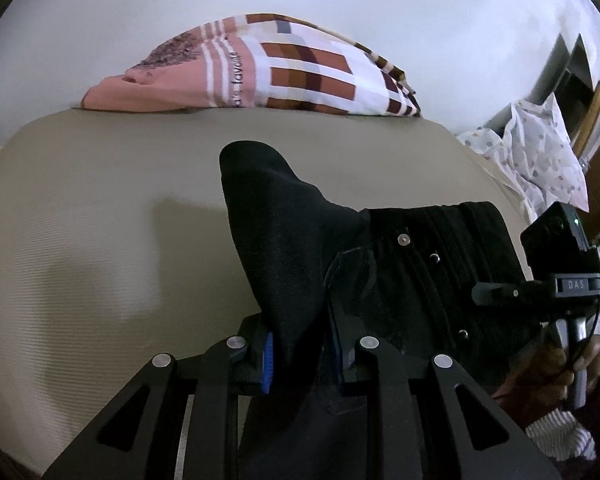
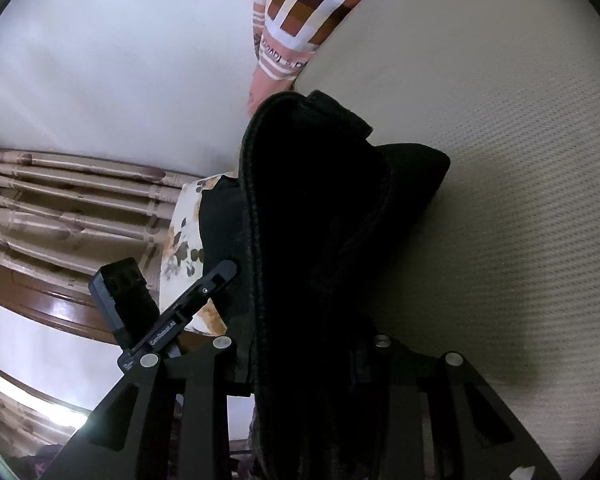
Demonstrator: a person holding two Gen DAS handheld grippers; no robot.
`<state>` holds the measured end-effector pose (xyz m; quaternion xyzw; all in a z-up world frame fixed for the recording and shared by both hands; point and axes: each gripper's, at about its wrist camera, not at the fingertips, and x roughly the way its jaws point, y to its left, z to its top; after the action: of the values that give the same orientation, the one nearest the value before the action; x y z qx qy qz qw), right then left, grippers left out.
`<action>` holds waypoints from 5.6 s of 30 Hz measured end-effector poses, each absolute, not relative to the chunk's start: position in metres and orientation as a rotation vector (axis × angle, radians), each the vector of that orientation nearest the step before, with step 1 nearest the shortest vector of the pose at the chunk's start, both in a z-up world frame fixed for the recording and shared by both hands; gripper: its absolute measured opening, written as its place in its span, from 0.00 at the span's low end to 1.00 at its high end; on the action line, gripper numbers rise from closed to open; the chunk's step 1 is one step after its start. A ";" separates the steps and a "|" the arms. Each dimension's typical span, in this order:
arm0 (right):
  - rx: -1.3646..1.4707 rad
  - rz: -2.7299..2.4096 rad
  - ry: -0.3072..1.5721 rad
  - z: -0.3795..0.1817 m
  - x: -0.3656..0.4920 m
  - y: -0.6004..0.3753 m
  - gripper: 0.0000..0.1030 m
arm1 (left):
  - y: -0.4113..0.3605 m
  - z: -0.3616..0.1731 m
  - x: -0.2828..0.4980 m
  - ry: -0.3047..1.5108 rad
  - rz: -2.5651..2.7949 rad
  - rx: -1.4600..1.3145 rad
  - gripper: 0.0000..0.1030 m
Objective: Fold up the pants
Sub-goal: 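Press the folded black pants stack flat with both grippers, then open both grippers and lift them off the folded pants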
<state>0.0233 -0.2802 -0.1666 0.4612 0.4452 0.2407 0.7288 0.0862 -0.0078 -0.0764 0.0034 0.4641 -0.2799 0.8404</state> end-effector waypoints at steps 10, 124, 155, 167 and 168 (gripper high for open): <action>1.006 0.568 1.004 -0.163 0.036 -0.258 0.29 | 0.019 -0.071 0.095 0.960 -0.549 -0.009 0.21; 0.701 0.491 0.992 -0.165 0.241 -0.165 0.37 | 0.155 -0.119 0.308 0.808 -0.235 -0.041 0.51; 0.105 0.076 0.538 -0.118 0.139 -0.043 1.00 | 0.154 -0.125 0.256 0.582 -0.047 0.059 0.99; 0.143 0.086 0.539 -0.120 0.138 -0.049 1.00 | 0.143 -0.122 0.251 0.554 -0.048 0.112 0.99; 0.151 0.090 0.536 -0.120 0.138 -0.050 1.00 | 0.144 -0.122 0.251 0.553 -0.046 0.110 0.99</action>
<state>0.1380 -0.0505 -0.1196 0.0745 0.2643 0.0444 0.9605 0.2507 0.1435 -0.1219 0.0540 0.2728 -0.0229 0.9603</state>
